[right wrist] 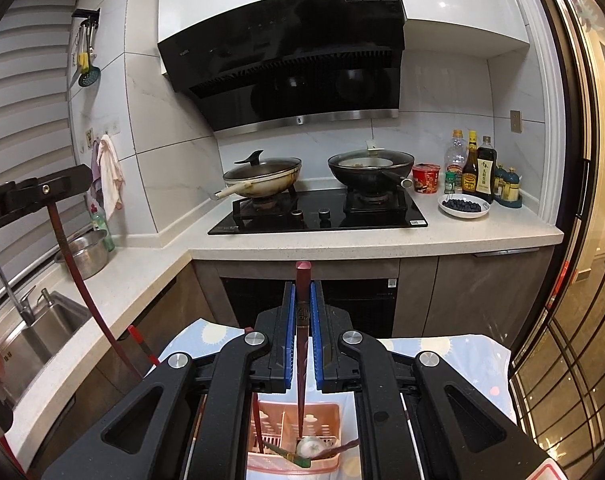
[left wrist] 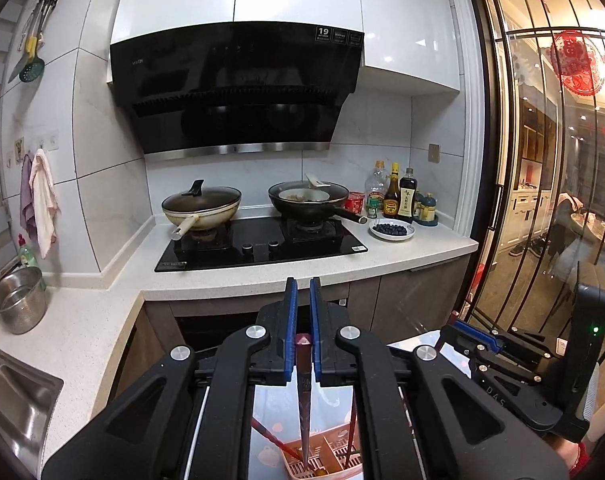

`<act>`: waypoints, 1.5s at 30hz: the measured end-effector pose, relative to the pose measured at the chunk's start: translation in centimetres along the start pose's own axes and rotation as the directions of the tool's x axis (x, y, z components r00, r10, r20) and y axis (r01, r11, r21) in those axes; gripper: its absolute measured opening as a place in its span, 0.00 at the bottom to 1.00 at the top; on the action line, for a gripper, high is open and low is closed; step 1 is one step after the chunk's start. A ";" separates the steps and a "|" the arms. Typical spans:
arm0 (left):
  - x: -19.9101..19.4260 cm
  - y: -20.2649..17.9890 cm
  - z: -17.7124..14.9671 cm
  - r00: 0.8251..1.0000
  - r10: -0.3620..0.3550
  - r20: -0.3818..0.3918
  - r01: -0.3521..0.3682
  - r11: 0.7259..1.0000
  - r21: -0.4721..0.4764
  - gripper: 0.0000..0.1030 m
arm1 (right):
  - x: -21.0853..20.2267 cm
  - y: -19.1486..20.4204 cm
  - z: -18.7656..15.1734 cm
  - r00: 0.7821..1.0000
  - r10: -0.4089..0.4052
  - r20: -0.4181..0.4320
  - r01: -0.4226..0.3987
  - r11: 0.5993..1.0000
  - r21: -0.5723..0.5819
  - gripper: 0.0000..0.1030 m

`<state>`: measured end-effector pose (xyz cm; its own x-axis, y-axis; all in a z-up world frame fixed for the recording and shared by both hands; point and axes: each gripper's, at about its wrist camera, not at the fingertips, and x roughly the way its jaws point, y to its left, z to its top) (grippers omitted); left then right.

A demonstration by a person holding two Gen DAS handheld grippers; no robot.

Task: Organize utensils
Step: 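Lower both chopsticks into the pink holder and open both grippers, then move both open grippers back to the red and green chopsticks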

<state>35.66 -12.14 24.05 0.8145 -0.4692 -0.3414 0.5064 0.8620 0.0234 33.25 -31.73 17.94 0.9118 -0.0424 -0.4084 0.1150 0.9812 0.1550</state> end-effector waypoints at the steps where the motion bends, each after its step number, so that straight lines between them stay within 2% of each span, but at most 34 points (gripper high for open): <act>1: 0.1 0.0 0.0 1.000 0.001 -0.002 -0.001 1.000 -0.002 0.06 | 0.1 0.0 -0.1 1.000 -0.001 -0.001 0.001 1.000 0.001 0.07; 9: 2.1 0.3 -1.8 0.998 -0.004 -0.066 0.003 1.000 -0.023 0.06 | 1.5 -0.1 -1.9 0.999 -0.016 -0.051 0.016 1.000 -0.012 0.07; 11: 2.4 0.3 -2.3 0.997 0.002 -0.077 -0.004 0.999 -0.033 0.09 | 1.6 -0.4 -2.2 0.998 -0.022 -0.052 0.022 1.000 -0.004 0.11; 12: 2.5 0.3 -2.5 0.997 0.011 -0.083 -0.014 0.999 -0.039 0.15 | 1.6 -0.5 -2.3 0.998 -0.025 -0.053 0.025 1.000 0.001 0.18; 13: 2.6 0.3 -2.8 0.996 0.022 -0.087 -0.026 0.999 -0.043 0.33 | 1.5 -0.6 -2.4 0.999 -0.020 -0.050 0.020 1.000 0.006 0.26; 14: 2.6 0.3 -3.0 0.996 0.038 -0.084 -0.042 0.998 -0.047 0.51 | 1.2 -0.8 -2.5 0.999 -0.021 -0.044 0.021 1.000 0.012 0.30; 15: 2.4 0.3 -3.3 0.995 0.059 -0.076 -0.063 0.997 -0.050 0.57 | 0.8 -1.0 -2.6 0.999 -0.024 -0.034 0.024 1.000 0.016 0.36; 17: 2.3 0.2 -4.0 0.994 0.076 -0.077 -0.080 0.995 -0.052 0.62 | 0.1 -1.1 -2.8 0.999 -0.026 -0.024 0.027 0.999 0.019 0.42; 21: 1.6 0.6 -5.4 0.992 0.083 -0.100 -0.090 0.994 -0.063 0.66 | -1.8 -1.5 -3.4 1.000 -0.025 -0.015 0.026 0.999 0.028 0.48; 23: 1.1 0.5 -6.3 0.990 0.089 -0.110 -0.097 0.993 -0.061 0.76 | -3.0 -1.5 -4.0 1.000 -0.020 -0.015 0.021 0.999 0.034 0.52; 26: 0.1 -0.1 -8.1 0.987 0.098 -0.127 -0.105 0.993 -0.046 0.80 | -4.7 -1.2 -5.1 1.000 -0.017 -0.022 0.017 0.999 0.027 0.52; 28: -0.7 -0.5 -9.6 0.984 0.099 -0.146 -0.106 0.993 -0.042 0.86 | -5.9 -0.8 -6.2 0.999 -0.021 -0.029 0.021 1.000 0.017 0.57; 33: -2.8 -1.9 -13.8 0.973 0.122 -0.198 -0.128 0.992 -0.020 0.90 | -8.6 0.4 -9.7 0.998 -0.039 -0.056 0.039 0.999 -0.009 0.65; 38: -4.8 -2.5 -18.1 0.955 0.102 -0.279 -0.122 0.991 -0.053 0.93 | -11.3 1.6 -14.1 0.993 -0.063 -0.100 0.059 0.998 -0.036 0.72; 42: -6.3 -3.0 -21.8 0.931 0.094 -0.354 -0.124 0.990 -0.061 0.93 | -13.0 2.2 -18.0 0.984 -0.075 -0.159 0.068 0.997 -0.047 0.77; 45: -7.0 -3.3 -24.9 0.902 0.100 -0.421 -0.135 0.989 -0.055 0.93 | -13.9 2.6 -21.0 0.973 -0.085 -0.214 0.075 0.996 -0.057 0.79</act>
<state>21.25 -6.94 3.00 0.6657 -0.2561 -0.7009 0.3751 0.9268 0.0175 12.60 -24.63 5.19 0.7933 -0.0845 -0.6029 0.1599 0.9845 0.0724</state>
